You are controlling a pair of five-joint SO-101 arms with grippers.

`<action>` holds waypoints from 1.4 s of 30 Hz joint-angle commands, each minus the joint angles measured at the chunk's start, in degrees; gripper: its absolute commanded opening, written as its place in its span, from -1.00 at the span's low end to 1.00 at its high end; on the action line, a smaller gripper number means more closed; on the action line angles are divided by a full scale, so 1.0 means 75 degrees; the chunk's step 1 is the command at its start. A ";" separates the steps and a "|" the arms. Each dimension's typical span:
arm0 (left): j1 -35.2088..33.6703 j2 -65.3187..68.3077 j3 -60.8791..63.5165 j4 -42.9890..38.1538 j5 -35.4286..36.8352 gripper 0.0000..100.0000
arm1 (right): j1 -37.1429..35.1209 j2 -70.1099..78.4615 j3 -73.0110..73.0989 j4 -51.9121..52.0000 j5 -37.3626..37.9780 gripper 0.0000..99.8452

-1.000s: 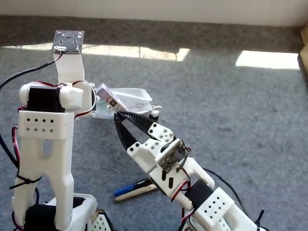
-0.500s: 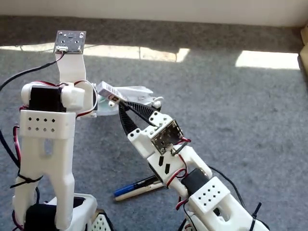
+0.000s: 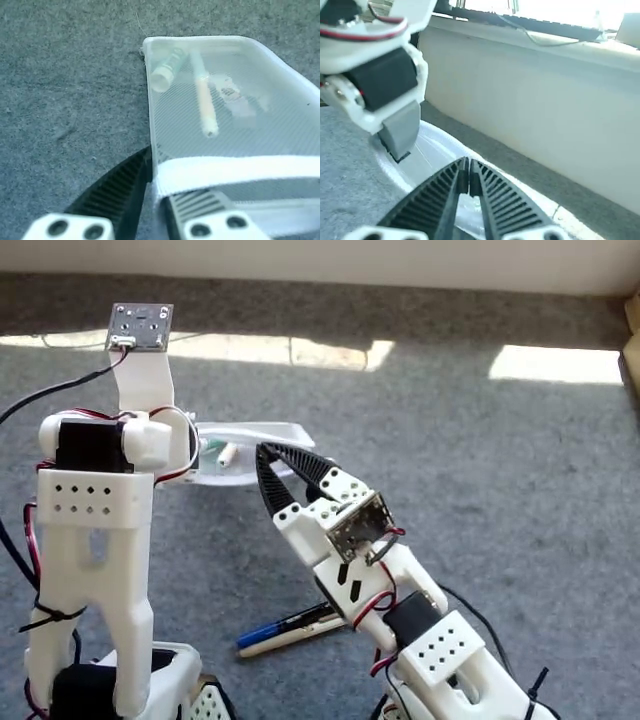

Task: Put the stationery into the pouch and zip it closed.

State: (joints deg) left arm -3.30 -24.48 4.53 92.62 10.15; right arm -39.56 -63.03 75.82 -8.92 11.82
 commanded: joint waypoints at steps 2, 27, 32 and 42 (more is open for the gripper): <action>-0.0064 -0.0123 -0.0369 -0.0035 0.0082 -0.97 | 0.0088 0.0346 -0.0428 -0.0111 -0.0082 -0.99; -0.0053 -0.0193 0.0006 -0.0363 0.0117 -0.97 | 0.0135 -0.0709 -0.2878 0.4905 -0.0938 -0.99; -0.0053 -0.0193 0.0006 -0.0316 0.0117 -0.97 | 0.0135 -0.0709 -0.3968 0.6547 -0.0938 -0.99; -0.0053 -0.0193 -0.0053 -0.0363 0.0117 -0.97 | 0.0135 -0.0709 -0.4495 0.9922 -0.0926 -0.99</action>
State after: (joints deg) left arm -3.38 -24.57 5.23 91.03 10.42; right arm -39.30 -66.55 45.67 59.91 5.32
